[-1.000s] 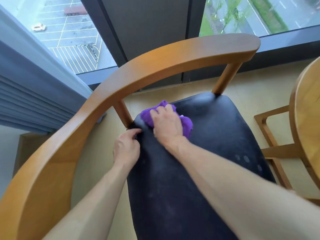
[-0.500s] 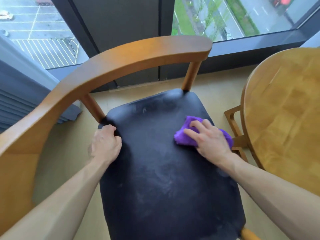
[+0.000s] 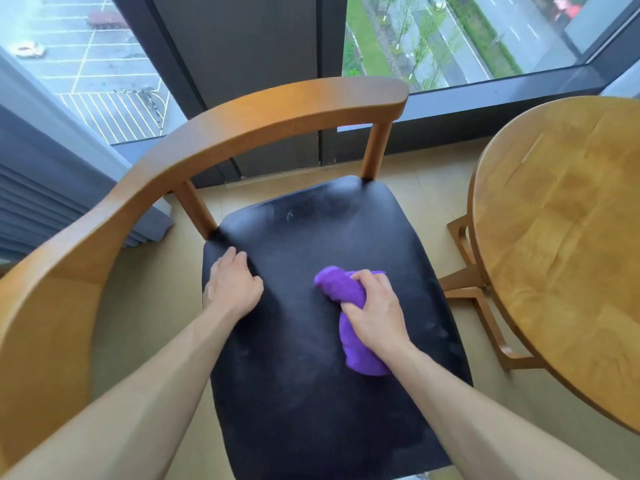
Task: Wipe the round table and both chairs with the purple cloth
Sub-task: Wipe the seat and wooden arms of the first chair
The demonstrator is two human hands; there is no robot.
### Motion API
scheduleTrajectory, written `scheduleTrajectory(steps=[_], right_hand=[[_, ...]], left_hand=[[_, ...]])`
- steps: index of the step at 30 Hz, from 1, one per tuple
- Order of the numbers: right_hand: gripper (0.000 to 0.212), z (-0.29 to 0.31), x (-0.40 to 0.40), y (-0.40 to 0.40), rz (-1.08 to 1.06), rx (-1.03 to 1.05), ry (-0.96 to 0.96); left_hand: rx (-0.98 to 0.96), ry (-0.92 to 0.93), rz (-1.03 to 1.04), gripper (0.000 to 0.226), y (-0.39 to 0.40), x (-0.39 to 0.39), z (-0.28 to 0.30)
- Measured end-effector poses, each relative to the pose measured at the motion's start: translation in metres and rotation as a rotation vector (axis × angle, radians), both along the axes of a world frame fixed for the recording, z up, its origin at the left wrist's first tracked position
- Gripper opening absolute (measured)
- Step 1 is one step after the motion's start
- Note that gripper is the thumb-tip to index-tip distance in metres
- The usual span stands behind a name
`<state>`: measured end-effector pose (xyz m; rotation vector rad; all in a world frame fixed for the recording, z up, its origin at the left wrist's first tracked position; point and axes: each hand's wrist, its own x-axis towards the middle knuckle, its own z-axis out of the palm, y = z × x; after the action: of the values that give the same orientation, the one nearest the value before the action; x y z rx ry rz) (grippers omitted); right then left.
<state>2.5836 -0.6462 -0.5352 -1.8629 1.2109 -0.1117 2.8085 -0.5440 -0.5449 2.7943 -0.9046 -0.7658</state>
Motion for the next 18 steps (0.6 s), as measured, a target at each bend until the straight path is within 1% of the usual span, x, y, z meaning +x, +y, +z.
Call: scheduleTrajectory(steps=[3, 5, 8, 10, 11, 12, 13, 14, 16, 18], right_hand=[[0.008, 0.007, 0.014, -0.003, -0.23, 0.272, -0.201], [0.011, 0.014, 0.017, -0.007, -0.376, 0.512, -0.378], [0.024, 0.023, 0.018, -0.013, -0.547, 0.823, -0.607], [0.031, 0.03, 0.016, -0.017, -0.625, 1.03, -0.673], [0.034, 0.034, 0.015, -0.018, -0.632, 1.136, -0.691], [0.037, 0.038, 0.013, -0.019, -0.614, 1.211, -0.707], [0.04, 0.041, 0.012, -0.019, -0.587, 1.255, -0.722], [0.042, 0.044, 0.012, -0.019, -0.569, 1.267, -0.736], [0.045, 0.048, 0.014, -0.019, -0.547, 1.253, -0.757], [0.05, 0.055, 0.018, -0.018, -0.517, 1.21, -0.708]], left_hand=[[-0.208, 0.053, 0.009, 0.034, 0.004, -0.014, 0.006], [-0.354, 0.172, 0.057, 0.033, 0.001, -0.03, 0.012], [-0.481, 0.504, 0.19, 0.034, -0.014, -0.05, 0.025], [-0.529, 0.771, 0.306, 0.037, -0.026, -0.057, 0.036], [-0.542, 0.876, 0.331, 0.04, -0.033, -0.059, 0.043], [-0.551, 0.936, 0.332, 0.047, -0.039, -0.06, 0.047], [-0.564, 0.975, 0.329, 0.054, -0.044, -0.06, 0.05], [-0.574, 1.001, 0.332, 0.057, -0.049, -0.06, 0.054], [-0.581, 1.028, 0.342, 0.046, -0.057, -0.059, 0.061], [-0.574, 0.993, 0.301, 0.03, -0.063, -0.057, 0.07]])
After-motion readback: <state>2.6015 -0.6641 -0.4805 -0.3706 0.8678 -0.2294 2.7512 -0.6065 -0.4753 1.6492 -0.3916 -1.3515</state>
